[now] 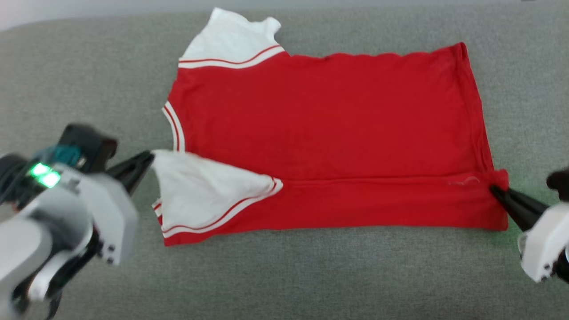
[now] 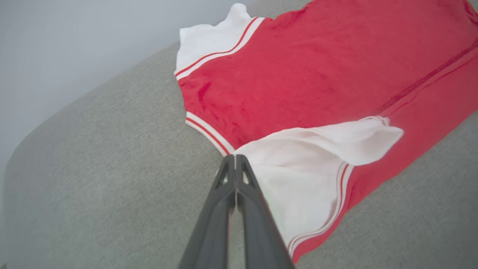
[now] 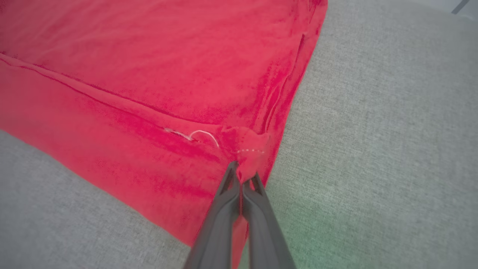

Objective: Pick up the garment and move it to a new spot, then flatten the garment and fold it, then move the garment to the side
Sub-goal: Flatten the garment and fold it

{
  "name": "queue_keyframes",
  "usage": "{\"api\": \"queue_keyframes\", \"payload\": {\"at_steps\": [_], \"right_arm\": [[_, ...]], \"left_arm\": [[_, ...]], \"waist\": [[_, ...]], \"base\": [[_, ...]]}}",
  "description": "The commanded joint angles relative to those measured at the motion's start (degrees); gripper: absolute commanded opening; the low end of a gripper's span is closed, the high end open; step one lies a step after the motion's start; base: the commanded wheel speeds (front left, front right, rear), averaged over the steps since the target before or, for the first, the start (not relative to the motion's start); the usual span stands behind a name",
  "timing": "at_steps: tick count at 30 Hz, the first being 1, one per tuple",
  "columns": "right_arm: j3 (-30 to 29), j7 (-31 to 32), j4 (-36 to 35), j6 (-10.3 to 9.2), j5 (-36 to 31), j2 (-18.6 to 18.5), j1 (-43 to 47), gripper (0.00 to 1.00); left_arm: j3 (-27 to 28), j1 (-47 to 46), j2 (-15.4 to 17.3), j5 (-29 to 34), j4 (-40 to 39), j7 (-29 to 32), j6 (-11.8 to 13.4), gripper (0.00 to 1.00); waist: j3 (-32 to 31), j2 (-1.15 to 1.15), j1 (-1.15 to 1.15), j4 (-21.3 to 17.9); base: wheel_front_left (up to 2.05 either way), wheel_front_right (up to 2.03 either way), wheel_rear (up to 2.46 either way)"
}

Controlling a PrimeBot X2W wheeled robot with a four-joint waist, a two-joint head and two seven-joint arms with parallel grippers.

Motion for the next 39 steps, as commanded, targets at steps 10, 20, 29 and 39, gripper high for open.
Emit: {"api": "queue_keyframes", "payload": {"at_steps": [10, 20, 29, 39], "right_arm": [[5.14, 2.91, 8.78, -0.06, -0.47, 2.76, -11.06, 0.0], [9.13, 3.57, 13.21, -0.06, 1.85, 2.9, -13.95, 0.0], [11.69, 5.44, 15.34, -0.05, 4.18, 2.16, -15.43, 0.4], [12.4, 5.14, 15.83, -0.05, 4.77, 1.75, -17.46, 1.0]], "left_arm": [[-3.07, -6.34, -12.79, 0.4, 20.37, 3.23, -11.22, 0.0], [-4.08, -7.11, -18.42, -1.89, 30.18, 4.17, -15.54, 0.07], [-2.64, -6.57, -20.02, -4.52, 32.03, 3.45, -14.97, 1.0], [-0.99, -4.98, -19.49, -7.36, 30.39, 3.2, -12.43, 1.0]], "waist": [[3.06, 0.0, 0.0, -0.16], [2.72, 0.0, 0.0, 0.71], [0.2, 0.0, 0.0, 1.15], [-3.84, 0.0, 0.0, 1.45]], "base": [[0.0, 0.0, 0.0], [0.0, 0.0, 0.0], [0.0, 0.0, 0.0], [0.0, 0.0, 0.0]]}}
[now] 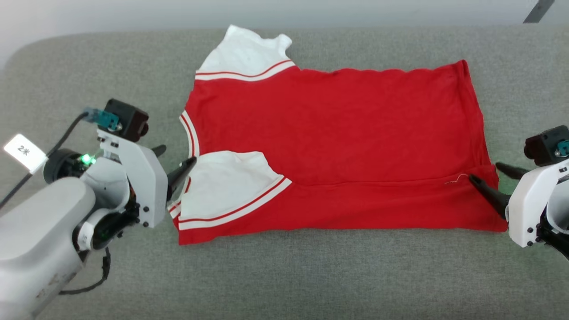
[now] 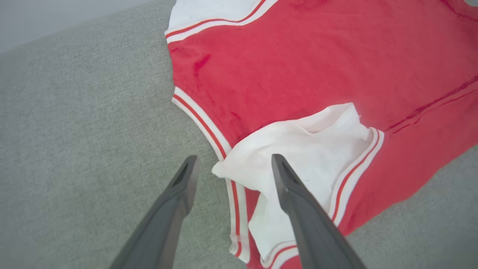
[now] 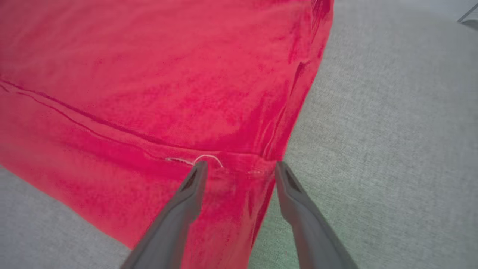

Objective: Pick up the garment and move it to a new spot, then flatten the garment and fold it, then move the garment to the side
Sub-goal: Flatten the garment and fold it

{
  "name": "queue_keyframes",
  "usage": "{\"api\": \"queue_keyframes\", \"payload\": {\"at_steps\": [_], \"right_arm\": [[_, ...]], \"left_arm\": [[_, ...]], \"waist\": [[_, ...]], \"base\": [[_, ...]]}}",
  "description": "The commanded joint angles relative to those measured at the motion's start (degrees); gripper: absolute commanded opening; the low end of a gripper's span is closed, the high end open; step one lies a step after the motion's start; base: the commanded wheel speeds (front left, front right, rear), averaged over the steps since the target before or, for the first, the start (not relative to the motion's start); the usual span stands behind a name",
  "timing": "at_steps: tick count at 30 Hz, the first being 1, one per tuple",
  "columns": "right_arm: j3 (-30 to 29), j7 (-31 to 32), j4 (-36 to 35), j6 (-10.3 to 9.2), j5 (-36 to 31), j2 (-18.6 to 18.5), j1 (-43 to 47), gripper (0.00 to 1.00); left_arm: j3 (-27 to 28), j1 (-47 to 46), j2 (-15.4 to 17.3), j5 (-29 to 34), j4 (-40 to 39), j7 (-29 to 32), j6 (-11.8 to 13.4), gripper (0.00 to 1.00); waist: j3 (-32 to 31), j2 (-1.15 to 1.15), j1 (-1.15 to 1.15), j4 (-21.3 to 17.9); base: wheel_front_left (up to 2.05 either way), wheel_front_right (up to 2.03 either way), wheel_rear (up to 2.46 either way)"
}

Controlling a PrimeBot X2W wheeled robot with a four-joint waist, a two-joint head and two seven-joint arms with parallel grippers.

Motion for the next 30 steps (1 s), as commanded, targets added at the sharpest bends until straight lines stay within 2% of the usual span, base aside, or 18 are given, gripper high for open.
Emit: {"api": "queue_keyframes", "payload": {"at_steps": [1, 4, 9, 17, 22, 30], "right_arm": [[-0.44, -1.02, -0.19, -0.06, -0.26, -0.09, -0.53, 1.0], [-1.75, -3.03, -0.75, -0.06, -1.03, 0.14, -0.58, 1.0], [-6.18, -7.95, -1.77, -0.06, -3.17, 1.43, 1.15, 1.0], [-17.79, -12.37, -6.68, -0.06, -7.29, 5.55, 8.38, 1.0], [-25.93, -10.91, -12.51, -0.06, -10.18, 8.67, 14.67, 1.0], [-34.13, -6.48, -22.29, -0.05, -13.9, 14.82, 22.86, 1.0]], "left_arm": [[0.1, 1.04, 0.68, -0.59, -0.98, 0.53, 1.01, 1.0], [0.28, 2.35, 1.65, -1.84, -3.36, 1.69, 2.83, 1.0], [-0.13, 5.63, 4.03, -4.57, -8.59, 4.67, 7.21, 1.0], [-1.37, 11.85, 8.44, -6.54, -15.55, 5.87, 12.84, 1.0], [-2.03, 13.98, 9.74, -6.75, -16.48, 5.82, 14.56, 1.0], [-2.16, 14.9, 8.74, -7.9, -12.85, 5.93, 14.71, 1.0]], "waist": [[-1.58, 0.0, 0.0, 0.08], [-2.6, 0.0, 0.0, -0.21], [-3.65, 0.0, 0.0, -1.22], [-3.29, 0.0, 0.0, -3.38], [-2.49, 0.0, 0.0, -4.44], [-1.48, 0.0, 0.0, -5.71]], "base": [[0.0, 0.0, 0.0], [0.0, 0.0, 0.0], [0.0, 0.0, 0.0], [0.0, 0.0, 0.0], [0.0, 0.0, 0.0], [0.0, 0.0, 0.0]]}}
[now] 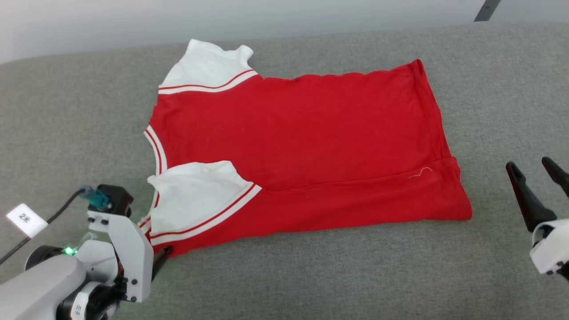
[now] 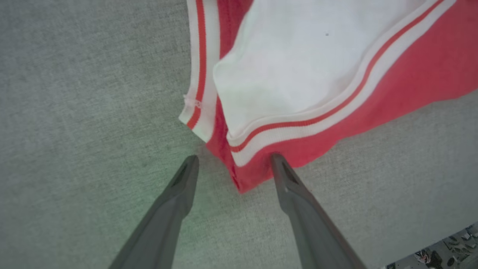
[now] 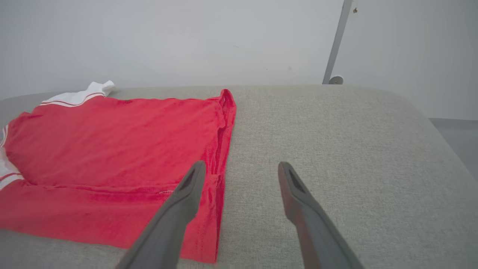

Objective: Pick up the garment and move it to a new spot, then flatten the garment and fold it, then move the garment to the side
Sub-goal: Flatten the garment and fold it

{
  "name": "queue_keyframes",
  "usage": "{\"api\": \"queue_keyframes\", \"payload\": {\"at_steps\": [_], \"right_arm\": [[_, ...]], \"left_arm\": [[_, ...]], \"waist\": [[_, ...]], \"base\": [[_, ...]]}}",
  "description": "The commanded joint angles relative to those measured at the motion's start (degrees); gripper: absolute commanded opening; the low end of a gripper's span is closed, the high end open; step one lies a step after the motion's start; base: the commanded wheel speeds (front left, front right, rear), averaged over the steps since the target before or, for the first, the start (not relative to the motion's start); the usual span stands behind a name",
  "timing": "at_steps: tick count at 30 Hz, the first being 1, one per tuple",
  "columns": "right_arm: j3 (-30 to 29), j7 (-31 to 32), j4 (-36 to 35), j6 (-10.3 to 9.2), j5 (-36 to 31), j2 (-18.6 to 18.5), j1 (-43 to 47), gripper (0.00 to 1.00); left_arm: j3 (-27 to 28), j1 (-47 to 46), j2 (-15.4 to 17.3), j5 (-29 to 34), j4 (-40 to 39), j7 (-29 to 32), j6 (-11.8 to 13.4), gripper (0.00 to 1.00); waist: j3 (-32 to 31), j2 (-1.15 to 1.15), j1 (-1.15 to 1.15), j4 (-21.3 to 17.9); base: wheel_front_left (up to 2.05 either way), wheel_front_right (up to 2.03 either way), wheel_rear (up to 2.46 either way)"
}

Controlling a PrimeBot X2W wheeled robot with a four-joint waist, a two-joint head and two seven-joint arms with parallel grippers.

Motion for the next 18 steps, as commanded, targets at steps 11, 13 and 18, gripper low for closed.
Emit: {"api": "queue_keyframes", "payload": {"at_steps": [11, 13, 18], "right_arm": [[-5.03, 5.2, -8.3, -0.04, -2.94, 7.66, 7.53, 1.0], [-4.84, 6.35, -8.89, -0.04, -2.8, 8.0, 8.01, 1.0], [-4.17, 10.53, -8.62, -0.04, -2.93, 7.84, 7.45, 1.0]], "left_arm": [[0.25, 1.69, -4.4, -3.34, 7.79, -0.19, -2.82, 0.0], [0.0, 1.79, -4.8, -3.67, 8.22, 0.32, -3.77, 0.0], [-0.21, 1.02, -5.58, -3.16, 8.7, 0.44, -4.16, 0.0]], "waist": [[1.58, 0.0, 0.0, -1.5], [1.64, 0.0, 0.0, -1.5], [1.93, 0.0, 0.0, -0.99]], "base": [[0.0, 0.0, 0.0], [0.0, 0.0, 0.0], [0.0, 0.0, 0.0]]}}
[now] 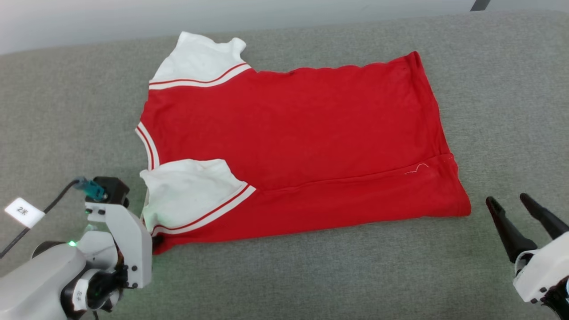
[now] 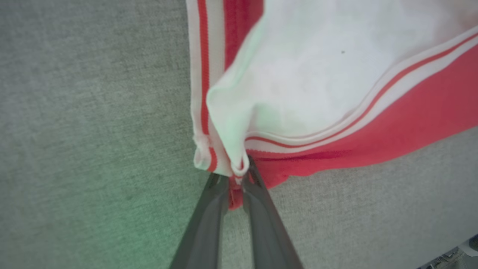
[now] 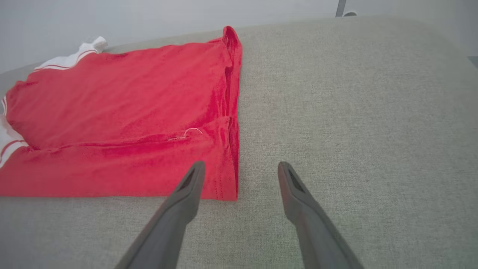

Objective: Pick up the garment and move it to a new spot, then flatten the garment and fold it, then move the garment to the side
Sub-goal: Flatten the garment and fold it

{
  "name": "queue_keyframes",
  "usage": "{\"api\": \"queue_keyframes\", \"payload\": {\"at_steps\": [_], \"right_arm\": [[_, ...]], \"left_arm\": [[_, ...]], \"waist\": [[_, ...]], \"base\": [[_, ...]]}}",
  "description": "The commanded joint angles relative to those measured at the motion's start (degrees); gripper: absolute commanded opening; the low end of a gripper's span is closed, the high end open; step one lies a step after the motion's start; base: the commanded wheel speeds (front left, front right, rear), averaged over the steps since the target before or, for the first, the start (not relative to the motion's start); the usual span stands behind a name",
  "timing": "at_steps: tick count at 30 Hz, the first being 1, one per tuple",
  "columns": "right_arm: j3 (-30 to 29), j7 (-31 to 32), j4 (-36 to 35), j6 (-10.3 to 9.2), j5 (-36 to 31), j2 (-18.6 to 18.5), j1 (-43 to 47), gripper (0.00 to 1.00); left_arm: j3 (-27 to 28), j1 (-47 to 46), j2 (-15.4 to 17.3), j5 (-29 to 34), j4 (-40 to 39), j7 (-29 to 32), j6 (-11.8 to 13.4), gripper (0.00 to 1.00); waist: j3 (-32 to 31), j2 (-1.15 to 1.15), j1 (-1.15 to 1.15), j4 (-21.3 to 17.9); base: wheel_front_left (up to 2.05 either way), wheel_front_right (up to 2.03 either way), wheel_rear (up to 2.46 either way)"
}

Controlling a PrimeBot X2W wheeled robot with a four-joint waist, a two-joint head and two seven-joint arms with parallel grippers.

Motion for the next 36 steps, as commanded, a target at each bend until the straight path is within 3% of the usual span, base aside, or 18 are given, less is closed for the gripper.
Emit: {"api": "queue_keyframes", "payload": {"at_steps": [1, 9, 24, 25, 26, 36], "right_arm": [[0.1, 0.29, 0.25, -0.04, -0.23, -0.07, -0.59, 1.0], [2.76, 5.89, 6.07, -0.04, -0.19, -1.29, -6.24, 1.0], [9.26, 13.24, 26.99, -0.06, 0.2, -2.96, -16.16, 1.0], [10.09, 13.96, 28.15, -0.07, 0.56, -2.81, -16.41, 0.43], [11.23, 14.46, 28.85, -0.06, 1.04, -2.99, -16.75, 0.0], [14.06, 13.66, 30.36, -0.06, 4.24, -6.47, -17.6, 0.0]], "left_arm": [[-1.42, 1.14, -1.52, 0.19, 0.46, 0.76, -0.23, 0.0], [-1.49, -0.84, -3.49, 1.2, 0.35, 0.68, -0.8, 0.0], [-1.8, -3.44, -6.66, 2.68, 1.36, 0.58, -2.5, 0.0], [-1.82, -3.55, -6.83, 2.69, 1.53, 0.56, -2.52, 0.0], [-1.83, -3.66, -6.96, 2.72, 1.71, 0.55, -2.63, 0.0], [-1.14, -3.18, -6.17, 1.79, 2.16, 0.42, -3.25, 0.0]], "waist": [[0.22, 0.0, 0.0, 0.28], [1.63, 0.0, 0.0, 2.52], [3.8, 0.0, 0.0, 5.74], [3.81, 0.0, 0.0, 5.81], [3.79, 0.0, 0.0, 5.89], [2.09, 0.0, 0.0, 5.98]], "base": [[0.0, 0.0, 0.0], [0.0, 0.0, 0.0], [0.0, 0.0, 0.0], [0.0, 0.0, 0.0], [0.0, 0.0, 0.0], [0.0, 0.0, 0.0]]}}
